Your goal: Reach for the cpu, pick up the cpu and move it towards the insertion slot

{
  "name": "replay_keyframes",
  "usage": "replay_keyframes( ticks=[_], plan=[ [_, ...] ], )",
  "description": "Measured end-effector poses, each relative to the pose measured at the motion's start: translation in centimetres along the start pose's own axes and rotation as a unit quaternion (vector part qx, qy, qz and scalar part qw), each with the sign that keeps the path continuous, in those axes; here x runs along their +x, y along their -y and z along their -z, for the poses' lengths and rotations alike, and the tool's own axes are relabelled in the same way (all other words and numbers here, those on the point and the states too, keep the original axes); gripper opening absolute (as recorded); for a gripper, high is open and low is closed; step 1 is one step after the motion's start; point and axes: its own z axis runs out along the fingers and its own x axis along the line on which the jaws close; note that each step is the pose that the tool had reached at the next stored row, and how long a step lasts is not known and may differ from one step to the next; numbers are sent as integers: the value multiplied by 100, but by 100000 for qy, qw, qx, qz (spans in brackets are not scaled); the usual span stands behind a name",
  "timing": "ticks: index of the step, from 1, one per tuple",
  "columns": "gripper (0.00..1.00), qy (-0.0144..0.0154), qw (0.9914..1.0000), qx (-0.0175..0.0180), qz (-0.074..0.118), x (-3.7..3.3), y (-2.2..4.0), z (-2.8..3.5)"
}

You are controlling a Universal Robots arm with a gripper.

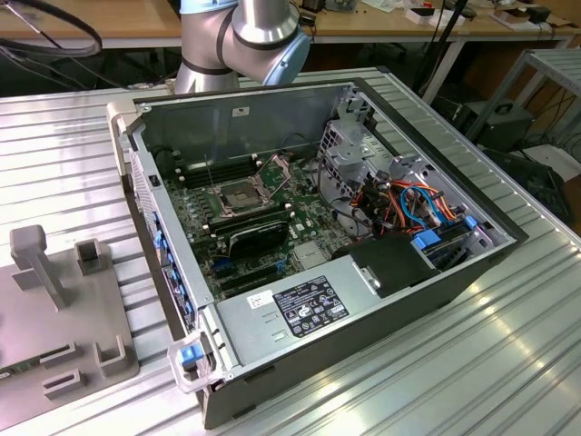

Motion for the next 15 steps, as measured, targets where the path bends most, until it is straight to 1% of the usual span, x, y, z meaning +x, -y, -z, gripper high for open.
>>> replay_keyframes(
  ticks=[2,6,15],
  plan=[
    [76,-5,100000,5,-1,1,2,-35],
    [76,-4,100000,6,-1,2,6,-127],
    [76,1,100000,0,2,4,13,-280]
  ],
)
